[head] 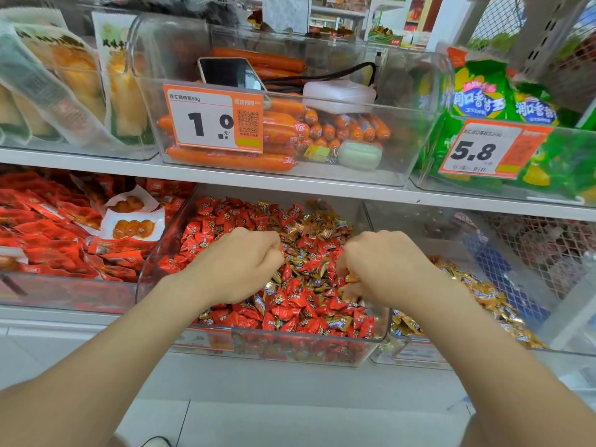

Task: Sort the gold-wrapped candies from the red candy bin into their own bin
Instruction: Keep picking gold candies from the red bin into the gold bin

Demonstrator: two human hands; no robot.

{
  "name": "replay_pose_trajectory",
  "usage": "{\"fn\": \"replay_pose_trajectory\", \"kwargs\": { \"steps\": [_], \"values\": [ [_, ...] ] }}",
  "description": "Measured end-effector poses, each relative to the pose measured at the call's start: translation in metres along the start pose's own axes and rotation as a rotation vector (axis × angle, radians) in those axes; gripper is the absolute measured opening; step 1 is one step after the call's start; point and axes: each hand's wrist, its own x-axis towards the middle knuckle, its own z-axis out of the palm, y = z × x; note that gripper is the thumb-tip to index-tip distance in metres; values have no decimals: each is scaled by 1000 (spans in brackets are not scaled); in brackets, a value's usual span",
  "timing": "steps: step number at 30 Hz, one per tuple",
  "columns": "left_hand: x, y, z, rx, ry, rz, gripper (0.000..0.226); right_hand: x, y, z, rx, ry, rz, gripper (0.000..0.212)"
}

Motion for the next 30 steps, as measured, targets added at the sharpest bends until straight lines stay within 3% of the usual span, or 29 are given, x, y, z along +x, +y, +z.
{"fn": "replay_pose_trajectory", "kwargs": {
  "steps": [4, 7, 9, 14, 17, 21, 24, 26, 30],
  "values": [
    [2, -3, 2, 105, 1, 15, 60, 8, -9, 10, -134, -29, -42, 39],
    [0, -9, -3, 5, -152, 53, 31, 10, -10, 12, -123, -53, -55, 28],
    [-2, -9, -10, -58, -247, 51, 14, 11, -9, 10, -83, -72, -60, 36],
    [-7, -15, -17, -127, -371, 12, 14, 11, -9, 12, -74, -69, -58, 26],
    [-11, -18, -17, -23, -408, -15, 26, 11, -11, 11, -66, -50, -51, 14],
    [-13, -15, -15, -5, -353, 7, 14, 11, -12, 14, -46, -26, -20, 13],
    [-15, -11, -15, -15, -259, 40, 37, 7, -4, 14, 91, -32, 21, 33],
    [-15, -7, -15, -8, -175, 25, 40, 2, 3, 10, 203, -55, 45, 45],
    [-10, 2, -13, 107, -32, 7, 51, -3, 11, 12, 340, -29, 42, 47]
  ]
}}
